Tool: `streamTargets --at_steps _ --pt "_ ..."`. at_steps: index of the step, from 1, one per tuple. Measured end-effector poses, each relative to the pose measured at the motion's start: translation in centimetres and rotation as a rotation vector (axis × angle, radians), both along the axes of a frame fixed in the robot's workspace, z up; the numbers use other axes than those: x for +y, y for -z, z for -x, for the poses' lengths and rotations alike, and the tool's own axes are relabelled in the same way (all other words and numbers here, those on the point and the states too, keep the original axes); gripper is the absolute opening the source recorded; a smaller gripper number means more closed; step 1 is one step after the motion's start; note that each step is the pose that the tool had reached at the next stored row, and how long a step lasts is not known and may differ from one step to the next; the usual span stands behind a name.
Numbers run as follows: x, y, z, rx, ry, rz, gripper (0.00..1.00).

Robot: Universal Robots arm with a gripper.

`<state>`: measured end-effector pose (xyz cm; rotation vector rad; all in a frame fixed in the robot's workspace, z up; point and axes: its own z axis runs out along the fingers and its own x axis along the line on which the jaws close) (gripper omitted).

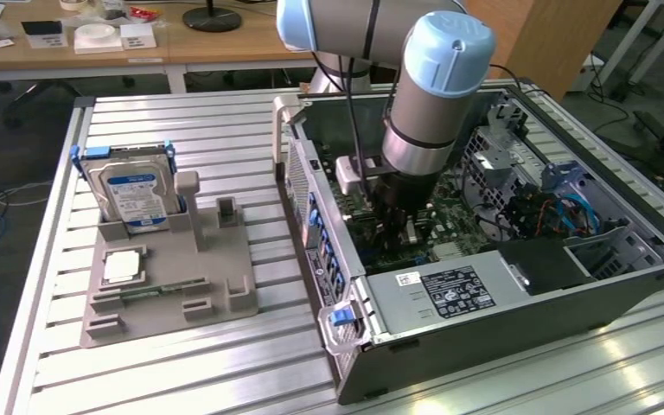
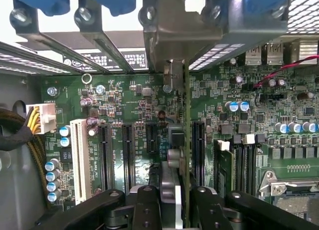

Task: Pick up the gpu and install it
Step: 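Insert the gpu into the slot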

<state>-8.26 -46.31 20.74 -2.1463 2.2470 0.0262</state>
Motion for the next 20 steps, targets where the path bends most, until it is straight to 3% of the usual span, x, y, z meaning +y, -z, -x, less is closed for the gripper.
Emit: streamTargets --at_steps 20 --pt "0.0 0.28 0.0 0.0001 0.0 -0.0001 0.28"
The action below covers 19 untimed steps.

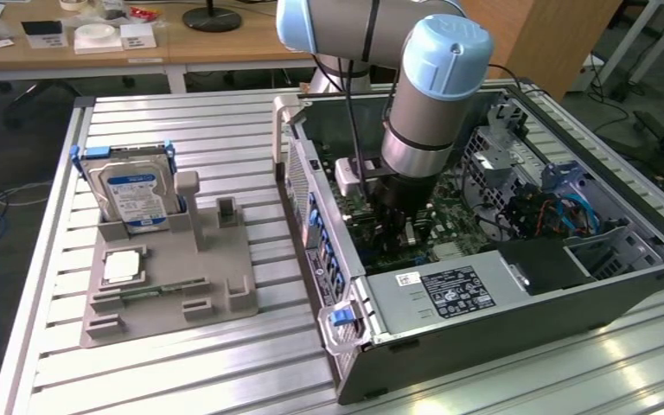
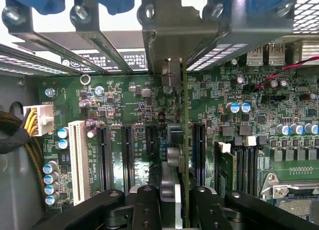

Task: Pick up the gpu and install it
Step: 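Insert the gpu into the slot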

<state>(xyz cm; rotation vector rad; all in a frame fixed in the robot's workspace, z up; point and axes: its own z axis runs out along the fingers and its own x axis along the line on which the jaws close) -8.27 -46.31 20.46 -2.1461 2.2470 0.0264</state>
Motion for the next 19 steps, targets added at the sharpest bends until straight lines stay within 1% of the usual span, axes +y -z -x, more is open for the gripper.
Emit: streamTargets --at_steps 2,4,5,6,10,15,19 --pt "0.0 0.0 0.0 0.0 0.0 0.0 0.28" --pt "0.03 0.1 0.0 -0.0009 0.0 -0.0026 0.29" --pt "0.03 0.08 0.0 -0.0009 0.0 -0.0018 0.29" --pt "0.01 0.01 0.0 -0.0001 0.0 -0.0002 0.35" --pt "0.0 -0.27 0.0 -0.0005 0.0 -0.0001 0.35" --pt "0.0 -1.42 0.0 -0.0016 0.0 -0.0001 0.35" --pt "0.0 -2.81 0.0 -0.0024 0.0 0.0002 0.35"
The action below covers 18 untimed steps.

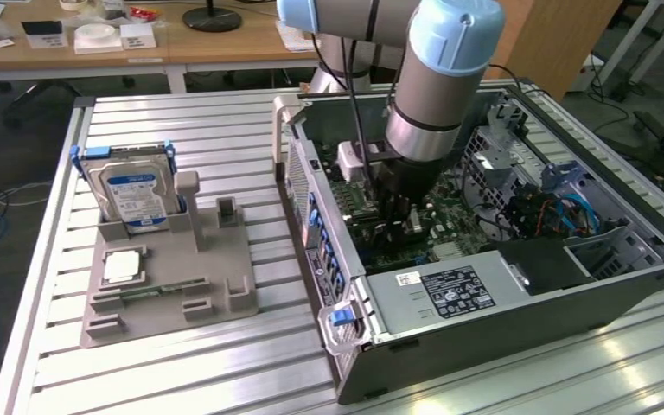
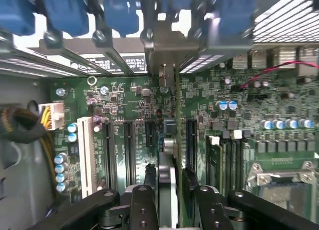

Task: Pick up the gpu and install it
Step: 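Insert the gpu into the slot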

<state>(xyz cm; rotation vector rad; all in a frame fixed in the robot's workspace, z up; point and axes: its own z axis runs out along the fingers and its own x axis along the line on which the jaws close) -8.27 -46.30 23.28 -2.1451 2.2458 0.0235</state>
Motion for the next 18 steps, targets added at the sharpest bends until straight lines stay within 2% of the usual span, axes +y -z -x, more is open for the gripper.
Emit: streamTargets --at_steps 11,15,16,17,18 --pt "0.02 -4.17 0.0 -0.0035 0.0 0.0011 0.35" --pt "0.02 -4.4 0.0 -0.0056 0.0 0.001 0.34" --pt "0.02 -4.41 0.0 -0.0056 0.0 0.0011 0.27" --pt "0.02 -4.41 0.0 -0.0056 0.0 0.0011 0.27" --pt "0.02 -4.41 0.0 -0.0055 0.0 0.0012 0.22"
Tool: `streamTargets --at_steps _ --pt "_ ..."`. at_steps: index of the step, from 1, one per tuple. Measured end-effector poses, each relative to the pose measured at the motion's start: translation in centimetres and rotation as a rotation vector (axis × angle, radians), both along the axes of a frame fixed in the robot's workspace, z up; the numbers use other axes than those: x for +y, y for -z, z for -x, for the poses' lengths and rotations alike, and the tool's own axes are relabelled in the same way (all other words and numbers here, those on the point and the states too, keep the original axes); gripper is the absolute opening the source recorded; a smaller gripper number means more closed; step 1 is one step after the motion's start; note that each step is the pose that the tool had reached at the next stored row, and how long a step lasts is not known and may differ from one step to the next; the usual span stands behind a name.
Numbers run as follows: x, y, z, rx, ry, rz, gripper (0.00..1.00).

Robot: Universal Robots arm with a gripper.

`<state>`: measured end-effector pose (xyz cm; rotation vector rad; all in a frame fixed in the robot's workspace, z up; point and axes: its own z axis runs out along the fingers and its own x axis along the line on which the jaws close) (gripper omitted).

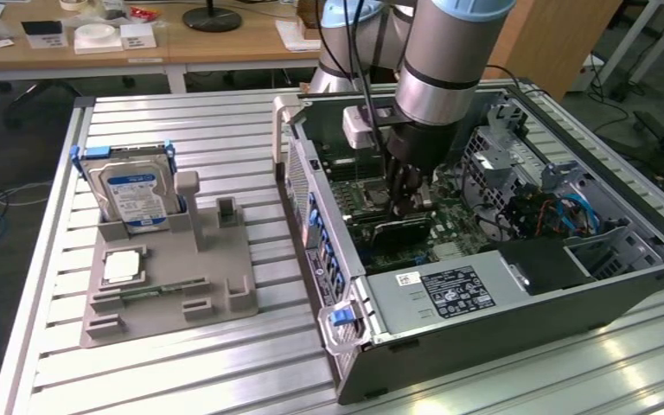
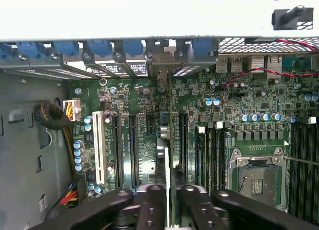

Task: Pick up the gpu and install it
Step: 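Insert the gpu into the slot, then press down on the gpu until it lock into place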

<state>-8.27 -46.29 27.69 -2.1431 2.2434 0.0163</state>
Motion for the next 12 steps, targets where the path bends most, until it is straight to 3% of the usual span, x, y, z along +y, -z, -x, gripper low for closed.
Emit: streamTargets --at_steps 3,12 --pt "0.0 0.0 0.0 0.0 0.0 0.0 0.1" --pt "0.0 0.0 0.0 -0.0001 0.0 0.0 0.11"
